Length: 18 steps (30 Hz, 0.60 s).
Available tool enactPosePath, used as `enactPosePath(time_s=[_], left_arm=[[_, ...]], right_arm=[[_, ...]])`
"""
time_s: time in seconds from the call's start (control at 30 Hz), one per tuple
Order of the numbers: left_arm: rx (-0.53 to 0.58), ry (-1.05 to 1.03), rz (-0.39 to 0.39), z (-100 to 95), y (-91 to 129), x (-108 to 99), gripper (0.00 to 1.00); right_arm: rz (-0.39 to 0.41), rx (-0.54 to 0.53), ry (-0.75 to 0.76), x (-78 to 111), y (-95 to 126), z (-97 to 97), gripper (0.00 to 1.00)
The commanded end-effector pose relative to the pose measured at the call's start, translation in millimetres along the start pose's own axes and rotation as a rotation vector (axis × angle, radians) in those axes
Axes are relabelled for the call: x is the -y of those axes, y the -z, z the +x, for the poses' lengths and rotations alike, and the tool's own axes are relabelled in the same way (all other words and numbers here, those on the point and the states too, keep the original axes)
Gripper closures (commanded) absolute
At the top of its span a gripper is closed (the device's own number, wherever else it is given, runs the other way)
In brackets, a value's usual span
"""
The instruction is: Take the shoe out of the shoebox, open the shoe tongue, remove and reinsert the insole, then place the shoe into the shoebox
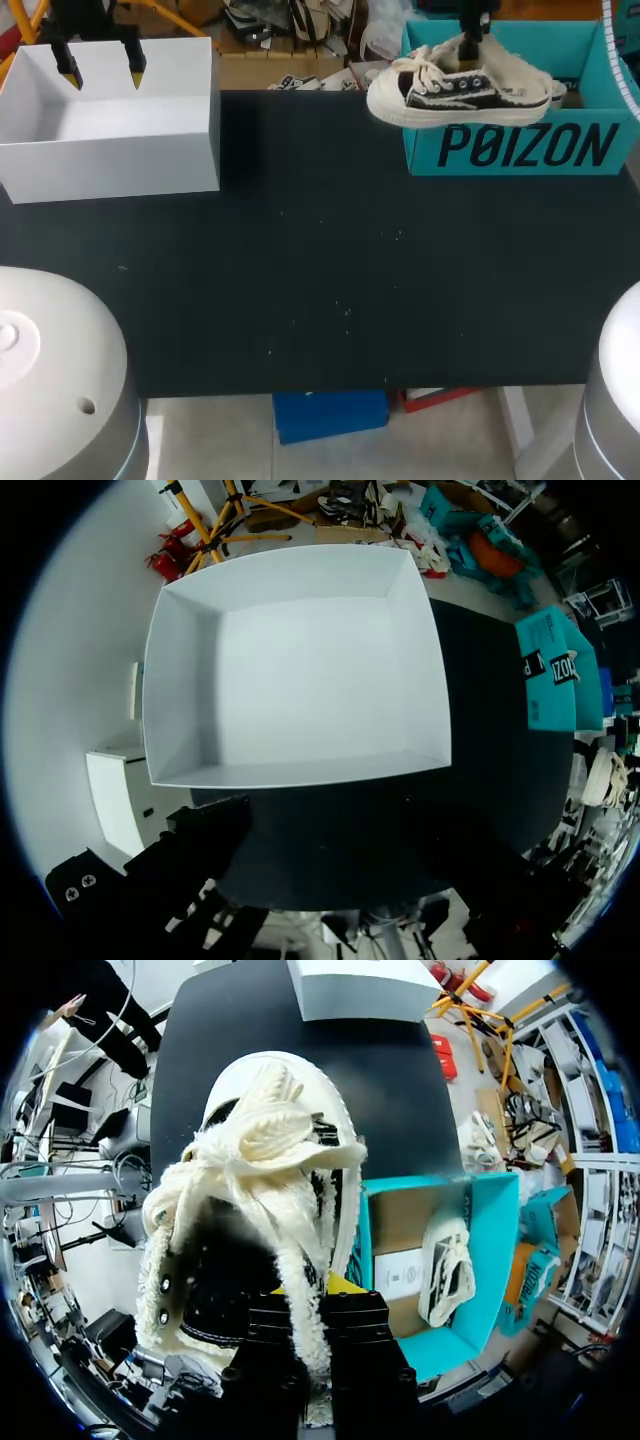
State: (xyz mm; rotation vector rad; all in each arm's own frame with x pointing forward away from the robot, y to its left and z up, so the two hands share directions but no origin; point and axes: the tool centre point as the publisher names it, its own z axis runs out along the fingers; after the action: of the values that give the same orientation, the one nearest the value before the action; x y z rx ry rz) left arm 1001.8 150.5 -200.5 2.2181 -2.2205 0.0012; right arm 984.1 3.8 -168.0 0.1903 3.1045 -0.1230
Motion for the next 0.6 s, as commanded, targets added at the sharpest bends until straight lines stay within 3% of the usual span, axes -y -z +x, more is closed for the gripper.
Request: enactPosePath(time_s=[0.03,0.33,0.6], left_arm=[[0.002,0.001,-0.001,0.4,1,0,0.0],[0.002,0.001,-0.001,0.4,1,0,0.0],[0.002,0.001,-0.001,0.4,1,0,0.0]], right_arm=[[0.0,0.062,0.02,-22.2,-9,42.4,1.0],[-0.019,-0.016,0.068,-63.1,-40,84.7,1.0],[-0.028,-0.042,0.074,-94.2,-80,106.5,1.0]])
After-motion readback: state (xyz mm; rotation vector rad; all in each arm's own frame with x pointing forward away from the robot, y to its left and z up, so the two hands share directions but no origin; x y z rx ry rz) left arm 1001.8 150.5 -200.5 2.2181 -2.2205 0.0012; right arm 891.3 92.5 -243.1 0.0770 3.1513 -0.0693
